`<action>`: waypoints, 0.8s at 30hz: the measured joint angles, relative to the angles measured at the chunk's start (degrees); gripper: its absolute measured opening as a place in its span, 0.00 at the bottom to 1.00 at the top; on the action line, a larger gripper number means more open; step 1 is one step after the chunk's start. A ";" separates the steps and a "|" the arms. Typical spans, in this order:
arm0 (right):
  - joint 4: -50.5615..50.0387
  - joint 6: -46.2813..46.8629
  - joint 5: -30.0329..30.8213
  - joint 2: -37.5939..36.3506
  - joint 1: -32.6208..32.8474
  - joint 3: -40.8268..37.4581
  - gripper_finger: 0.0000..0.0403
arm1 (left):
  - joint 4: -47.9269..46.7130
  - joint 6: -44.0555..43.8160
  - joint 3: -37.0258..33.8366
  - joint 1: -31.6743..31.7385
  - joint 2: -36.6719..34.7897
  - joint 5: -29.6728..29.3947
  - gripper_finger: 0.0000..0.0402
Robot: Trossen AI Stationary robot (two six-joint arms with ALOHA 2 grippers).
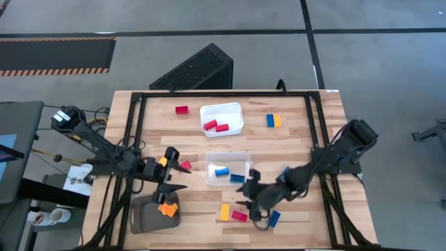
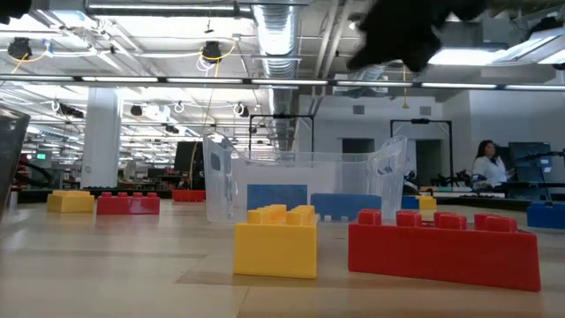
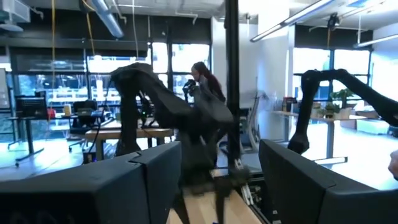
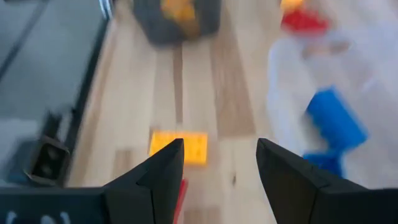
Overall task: Sort & place blocks by color
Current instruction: Put the red game piece into the white bin
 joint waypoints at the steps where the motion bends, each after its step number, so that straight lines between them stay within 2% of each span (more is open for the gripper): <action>1: -0.10 0.85 -0.03 1.47 0.53 -0.06 0.55 | -0.08 -0.40 0.00 0.23 0.00 0.01 0.51; 5: 0.24 4.56 -0.88 6.19 1.84 -0.06 0.55 | -0.51 -0.86 0.00 0.57 0.09 0.00 0.51; 9: 0.69 7.64 -6.98 8.72 1.78 -0.06 0.55 | -0.80 -1.14 0.00 0.55 0.09 0.03 0.51; 14: 2.36 10.90 -11.61 8.99 1.77 -0.04 0.56 | -2.00 -1.39 0.00 0.55 0.11 0.01 0.51; 19: 4.48 12.14 -13.11 8.99 1.88 -0.01 0.62 | -2.08 -2.27 0.02 0.53 0.11 0.03 0.51; 24: 4.06 12.83 -13.51 8.99 2.02 0.00 0.73 | -2.48 -3.25 0.02 0.53 0.11 0.03 0.51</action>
